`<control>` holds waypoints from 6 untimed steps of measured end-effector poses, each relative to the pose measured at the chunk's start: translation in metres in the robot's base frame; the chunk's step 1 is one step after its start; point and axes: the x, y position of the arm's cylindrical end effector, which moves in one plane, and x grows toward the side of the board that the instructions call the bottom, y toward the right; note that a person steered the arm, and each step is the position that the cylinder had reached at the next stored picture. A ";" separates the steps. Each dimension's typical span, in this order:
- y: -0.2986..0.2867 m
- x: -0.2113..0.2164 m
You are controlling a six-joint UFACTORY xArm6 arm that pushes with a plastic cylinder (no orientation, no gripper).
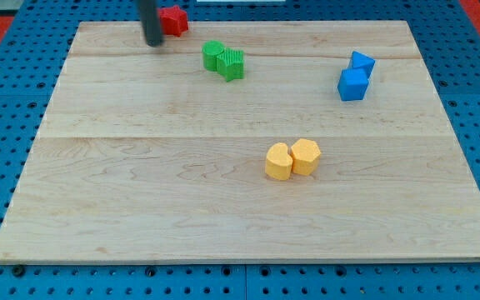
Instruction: Move the red blocks to the top center of the board
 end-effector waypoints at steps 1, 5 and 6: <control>-0.044 0.000; -0.101 -0.074; 0.017 -0.070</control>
